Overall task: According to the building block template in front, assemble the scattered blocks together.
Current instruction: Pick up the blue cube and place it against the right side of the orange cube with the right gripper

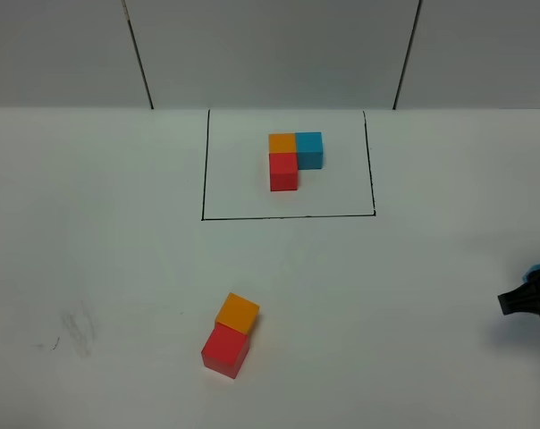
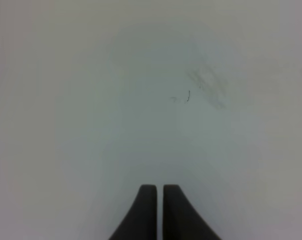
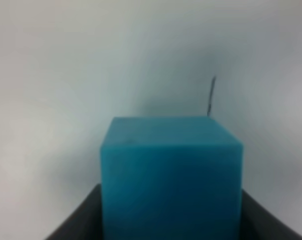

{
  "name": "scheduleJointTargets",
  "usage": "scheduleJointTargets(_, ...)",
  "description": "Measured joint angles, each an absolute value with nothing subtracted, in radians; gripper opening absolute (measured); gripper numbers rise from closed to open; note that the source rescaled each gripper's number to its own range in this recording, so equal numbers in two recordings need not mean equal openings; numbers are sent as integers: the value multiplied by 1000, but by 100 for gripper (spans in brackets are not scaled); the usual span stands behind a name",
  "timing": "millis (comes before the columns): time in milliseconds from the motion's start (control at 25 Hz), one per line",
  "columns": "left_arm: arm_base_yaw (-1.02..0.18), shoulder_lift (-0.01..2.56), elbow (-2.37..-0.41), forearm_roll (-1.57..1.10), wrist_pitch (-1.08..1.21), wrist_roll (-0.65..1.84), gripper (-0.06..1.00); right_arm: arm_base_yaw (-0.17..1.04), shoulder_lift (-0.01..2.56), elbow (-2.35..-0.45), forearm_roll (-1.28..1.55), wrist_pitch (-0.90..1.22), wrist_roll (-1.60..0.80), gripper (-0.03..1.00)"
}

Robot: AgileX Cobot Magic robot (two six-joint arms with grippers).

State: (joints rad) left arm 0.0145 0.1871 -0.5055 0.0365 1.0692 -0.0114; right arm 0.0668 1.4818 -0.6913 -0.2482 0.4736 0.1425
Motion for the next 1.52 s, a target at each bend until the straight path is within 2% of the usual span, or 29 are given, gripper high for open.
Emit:
scheduleJointTargets(320,14,187,-505,37,1069,-11,0,116,1460,-784,-257,585,-30,51)
scheduleJointTargets(960,14,187,-505,37,1069,-11,0,304,1459,-808,-207,560,-572,51)
scheduleJointTargets(1520,14,187,-505,37,1069,-11,0,430,1597,-857,-125,529,-615,51)
